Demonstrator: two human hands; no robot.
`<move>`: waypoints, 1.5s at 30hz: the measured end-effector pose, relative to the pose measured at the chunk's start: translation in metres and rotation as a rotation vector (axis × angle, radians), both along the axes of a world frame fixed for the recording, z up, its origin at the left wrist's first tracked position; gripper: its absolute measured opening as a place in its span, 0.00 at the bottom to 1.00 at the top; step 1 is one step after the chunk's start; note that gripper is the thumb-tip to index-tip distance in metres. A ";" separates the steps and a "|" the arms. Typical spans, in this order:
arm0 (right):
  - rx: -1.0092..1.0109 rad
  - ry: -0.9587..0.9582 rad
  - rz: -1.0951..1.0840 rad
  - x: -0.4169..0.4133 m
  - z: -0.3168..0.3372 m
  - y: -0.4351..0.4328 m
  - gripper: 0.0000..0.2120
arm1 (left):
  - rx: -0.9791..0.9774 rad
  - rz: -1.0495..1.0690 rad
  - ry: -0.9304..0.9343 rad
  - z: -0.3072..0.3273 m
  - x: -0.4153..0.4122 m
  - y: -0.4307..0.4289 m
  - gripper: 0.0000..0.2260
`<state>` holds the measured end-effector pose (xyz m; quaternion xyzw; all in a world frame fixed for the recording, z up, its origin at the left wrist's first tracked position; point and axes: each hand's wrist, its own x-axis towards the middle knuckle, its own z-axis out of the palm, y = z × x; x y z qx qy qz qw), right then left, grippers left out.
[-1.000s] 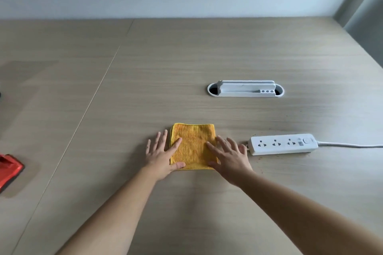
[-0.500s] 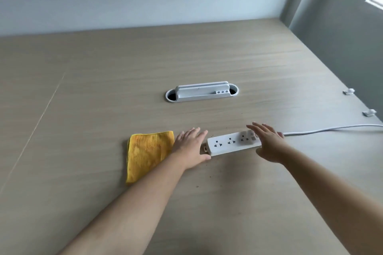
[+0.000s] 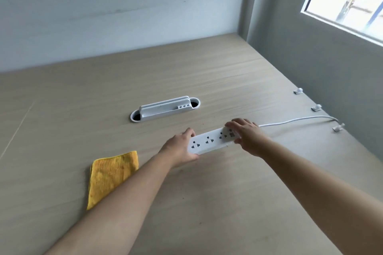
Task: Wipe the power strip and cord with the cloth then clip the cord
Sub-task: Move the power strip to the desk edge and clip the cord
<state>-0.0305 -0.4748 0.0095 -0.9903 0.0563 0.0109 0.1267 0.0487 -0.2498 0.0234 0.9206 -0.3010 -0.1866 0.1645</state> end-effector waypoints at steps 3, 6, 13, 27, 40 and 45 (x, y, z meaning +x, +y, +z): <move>0.021 -0.023 -0.019 -0.018 0.026 -0.034 0.28 | -0.006 -0.077 0.043 0.022 -0.015 -0.044 0.25; 0.034 -0.064 -0.092 -0.050 0.042 -0.080 0.28 | -0.053 -0.103 0.121 0.033 -0.037 -0.098 0.22; 0.531 -0.396 -0.796 -0.146 0.025 -0.180 0.17 | -0.172 -0.031 0.261 0.023 -0.112 -0.230 0.16; 1.636 -0.297 -1.104 -0.171 -0.034 -0.251 0.08 | -0.142 0.029 0.449 -0.038 -0.191 -0.332 0.24; 1.286 0.016 -0.738 -0.182 -0.023 -0.283 0.09 | -0.496 0.276 1.330 -0.027 -0.099 -0.454 0.19; 1.271 0.070 -0.694 -0.190 -0.030 -0.301 0.10 | -0.552 0.422 1.277 -0.025 -0.091 -0.496 0.11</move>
